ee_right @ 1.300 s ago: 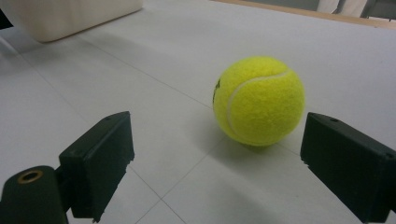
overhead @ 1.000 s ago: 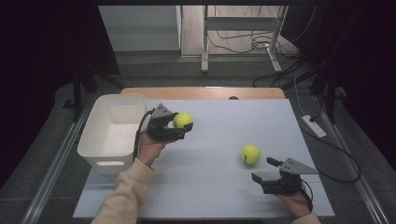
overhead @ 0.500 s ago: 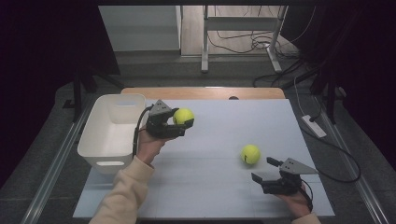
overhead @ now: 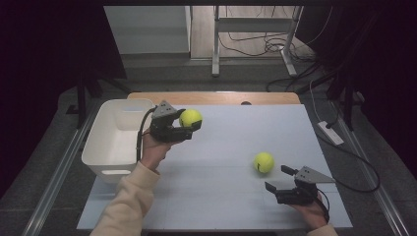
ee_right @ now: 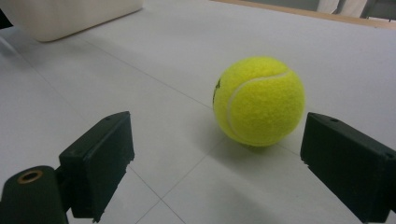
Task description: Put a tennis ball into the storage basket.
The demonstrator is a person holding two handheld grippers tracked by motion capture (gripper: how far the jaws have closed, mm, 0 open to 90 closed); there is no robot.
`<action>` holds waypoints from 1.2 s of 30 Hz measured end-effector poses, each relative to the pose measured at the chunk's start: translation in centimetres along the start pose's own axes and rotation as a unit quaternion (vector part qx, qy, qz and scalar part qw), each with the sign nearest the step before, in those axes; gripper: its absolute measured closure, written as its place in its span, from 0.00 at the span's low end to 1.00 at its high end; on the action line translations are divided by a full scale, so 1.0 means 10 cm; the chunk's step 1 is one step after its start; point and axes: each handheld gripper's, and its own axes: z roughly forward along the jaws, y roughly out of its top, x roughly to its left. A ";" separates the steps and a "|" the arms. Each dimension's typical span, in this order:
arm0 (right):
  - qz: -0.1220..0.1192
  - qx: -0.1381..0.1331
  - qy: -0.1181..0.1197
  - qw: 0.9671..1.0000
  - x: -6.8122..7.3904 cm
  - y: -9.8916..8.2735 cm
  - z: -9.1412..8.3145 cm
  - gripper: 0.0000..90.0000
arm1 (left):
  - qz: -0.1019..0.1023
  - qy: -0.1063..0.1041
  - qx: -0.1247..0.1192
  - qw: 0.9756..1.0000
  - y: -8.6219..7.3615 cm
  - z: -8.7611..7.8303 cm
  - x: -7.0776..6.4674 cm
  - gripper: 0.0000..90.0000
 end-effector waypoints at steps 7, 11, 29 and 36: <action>0.000 0.000 0.000 1.000 0.00 0.00 0.00 0.10 | 0.003 0.003 -0.007 1.000 0.05 -0.06 0.00 0.31; -0.001 0.002 -0.001 1.000 0.01 0.00 0.00 0.10 | 0.002 0.006 -0.012 1.000 0.08 -0.09 0.02 0.31; 0.000 0.000 -0.001 1.000 0.00 0.00 0.00 0.10 | 0.002 0.023 -0.025 0.999 0.16 -0.21 0.10 0.31; 0.000 0.000 -0.001 1.000 0.00 0.00 0.00 0.10 | 0.000 0.030 -0.032 0.999 0.18 -0.27 0.13 0.31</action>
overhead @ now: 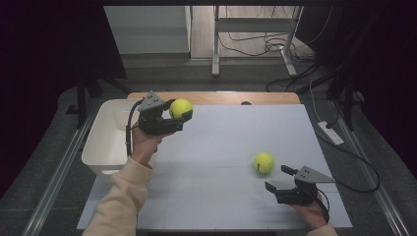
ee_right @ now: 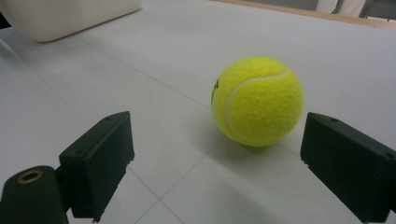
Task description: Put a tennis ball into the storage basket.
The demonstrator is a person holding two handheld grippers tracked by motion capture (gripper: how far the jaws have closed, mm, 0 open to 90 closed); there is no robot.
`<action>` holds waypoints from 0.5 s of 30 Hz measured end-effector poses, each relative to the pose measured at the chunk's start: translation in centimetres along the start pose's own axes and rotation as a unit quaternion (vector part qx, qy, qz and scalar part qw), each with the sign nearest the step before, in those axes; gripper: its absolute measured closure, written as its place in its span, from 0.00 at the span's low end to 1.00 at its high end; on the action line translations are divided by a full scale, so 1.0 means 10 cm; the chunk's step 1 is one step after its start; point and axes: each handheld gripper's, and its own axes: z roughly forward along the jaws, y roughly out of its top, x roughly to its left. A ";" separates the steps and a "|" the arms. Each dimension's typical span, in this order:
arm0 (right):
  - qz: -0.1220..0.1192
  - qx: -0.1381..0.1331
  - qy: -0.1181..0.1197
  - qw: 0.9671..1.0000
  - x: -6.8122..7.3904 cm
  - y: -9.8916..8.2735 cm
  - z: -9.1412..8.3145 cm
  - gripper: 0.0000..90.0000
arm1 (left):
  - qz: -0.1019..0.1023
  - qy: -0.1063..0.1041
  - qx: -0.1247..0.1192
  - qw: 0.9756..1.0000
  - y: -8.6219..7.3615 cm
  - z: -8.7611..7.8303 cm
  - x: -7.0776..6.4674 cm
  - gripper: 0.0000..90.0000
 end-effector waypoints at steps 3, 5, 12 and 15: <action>0.000 0.000 0.000 1.000 0.00 0.00 0.00 0.10 | 0.000 0.003 0.000 1.000 0.00 -0.01 0.02 0.31; 0.000 0.000 0.000 1.000 0.00 0.00 0.00 0.10 | -0.002 0.005 0.000 1.000 0.00 -0.01 0.04 0.31; 0.000 0.001 0.000 1.000 0.00 0.00 0.00 0.11 | -0.006 0.011 0.000 1.000 0.00 -0.02 0.08 0.31; -0.001 0.002 -0.001 1.000 0.00 0.00 0.00 0.11 | -0.007 0.013 0.000 1.000 0.00 -0.04 0.10 0.31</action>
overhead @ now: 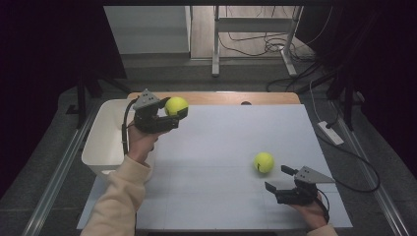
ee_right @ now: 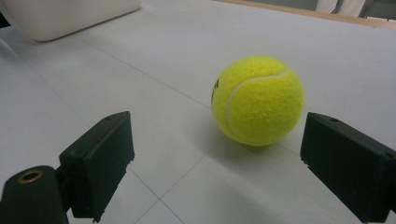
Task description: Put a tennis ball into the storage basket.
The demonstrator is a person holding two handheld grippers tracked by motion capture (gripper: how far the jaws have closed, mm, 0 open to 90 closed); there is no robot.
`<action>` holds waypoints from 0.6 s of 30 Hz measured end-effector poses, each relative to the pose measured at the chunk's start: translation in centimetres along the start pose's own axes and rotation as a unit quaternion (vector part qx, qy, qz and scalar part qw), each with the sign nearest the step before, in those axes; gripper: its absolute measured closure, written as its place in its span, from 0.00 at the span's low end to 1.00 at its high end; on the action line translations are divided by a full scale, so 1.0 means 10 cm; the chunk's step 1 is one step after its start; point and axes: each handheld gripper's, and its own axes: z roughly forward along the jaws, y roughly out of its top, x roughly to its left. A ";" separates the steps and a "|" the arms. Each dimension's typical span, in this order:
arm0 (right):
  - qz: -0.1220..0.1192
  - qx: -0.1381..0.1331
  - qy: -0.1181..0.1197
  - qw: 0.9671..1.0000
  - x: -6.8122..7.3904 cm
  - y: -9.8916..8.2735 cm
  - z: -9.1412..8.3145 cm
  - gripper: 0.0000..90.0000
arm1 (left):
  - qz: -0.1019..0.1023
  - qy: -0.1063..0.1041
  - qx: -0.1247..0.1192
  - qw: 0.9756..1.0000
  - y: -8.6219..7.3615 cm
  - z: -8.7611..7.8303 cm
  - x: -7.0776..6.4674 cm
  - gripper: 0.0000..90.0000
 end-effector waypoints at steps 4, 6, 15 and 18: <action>0.001 -0.001 0.000 1.000 0.00 0.00 0.00 0.11 | -0.002 0.005 -0.001 1.000 0.00 -0.02 0.04 0.31; 0.000 0.000 0.000 1.000 0.00 0.00 0.00 0.11 | -0.004 0.008 -0.001 1.000 0.00 -0.03 0.06 0.31; 0.001 -0.001 0.000 1.000 0.00 0.00 0.01 0.11 | -0.009 0.021 0.002 1.000 -0.01 -0.07 0.15 0.31; 0.002 -0.001 0.000 1.000 0.00 0.00 0.01 0.11 | -0.011 0.024 0.001 1.000 -0.01 -0.09 0.16 0.31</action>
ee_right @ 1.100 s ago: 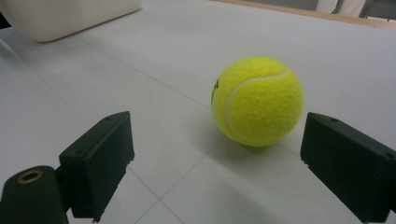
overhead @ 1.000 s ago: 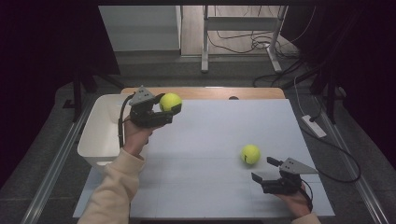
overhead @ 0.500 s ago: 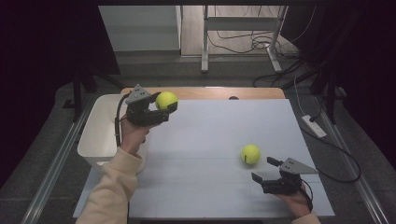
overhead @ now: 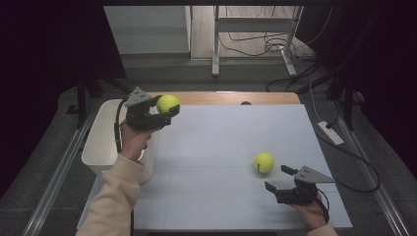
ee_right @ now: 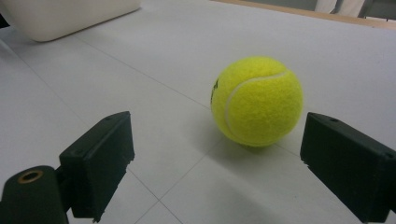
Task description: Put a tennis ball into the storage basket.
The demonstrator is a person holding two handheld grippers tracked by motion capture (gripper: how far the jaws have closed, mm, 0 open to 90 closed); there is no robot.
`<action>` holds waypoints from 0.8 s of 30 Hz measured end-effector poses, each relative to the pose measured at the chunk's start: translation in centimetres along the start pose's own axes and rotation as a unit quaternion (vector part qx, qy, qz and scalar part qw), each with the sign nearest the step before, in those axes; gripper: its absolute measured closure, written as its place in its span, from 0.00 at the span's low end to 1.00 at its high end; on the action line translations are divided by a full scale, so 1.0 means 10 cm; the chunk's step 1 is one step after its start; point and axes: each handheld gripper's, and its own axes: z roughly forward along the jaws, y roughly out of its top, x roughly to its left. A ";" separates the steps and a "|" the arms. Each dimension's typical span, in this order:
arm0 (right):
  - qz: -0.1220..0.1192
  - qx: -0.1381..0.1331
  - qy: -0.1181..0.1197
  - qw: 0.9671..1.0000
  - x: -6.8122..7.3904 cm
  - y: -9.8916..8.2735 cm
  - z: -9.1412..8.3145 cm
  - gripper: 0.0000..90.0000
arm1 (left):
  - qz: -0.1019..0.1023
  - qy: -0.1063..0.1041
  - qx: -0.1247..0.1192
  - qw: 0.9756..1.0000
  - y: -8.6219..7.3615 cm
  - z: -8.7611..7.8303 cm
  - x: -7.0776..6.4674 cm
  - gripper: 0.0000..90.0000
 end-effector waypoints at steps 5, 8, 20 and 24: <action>-0.001 0.000 0.000 1.000 0.00 0.00 0.00 0.11 | -0.001 0.005 -0.001 1.000 0.01 -0.02 0.03 0.31; 0.000 0.000 0.000 1.000 0.00 0.00 0.00 0.11 | -0.003 0.008 -0.001 1.000 0.01 -0.04 0.05 0.31; -0.001 -0.001 -0.001 1.000 0.00 0.00 0.00 0.11 | -0.005 0.019 -0.002 1.000 0.03 -0.07 0.12 0.31; 0.000 -0.001 0.000 1.000 0.00 0.00 0.00 0.11 | -0.005 0.024 0.000 1.000 0.03 -0.08 0.14 0.31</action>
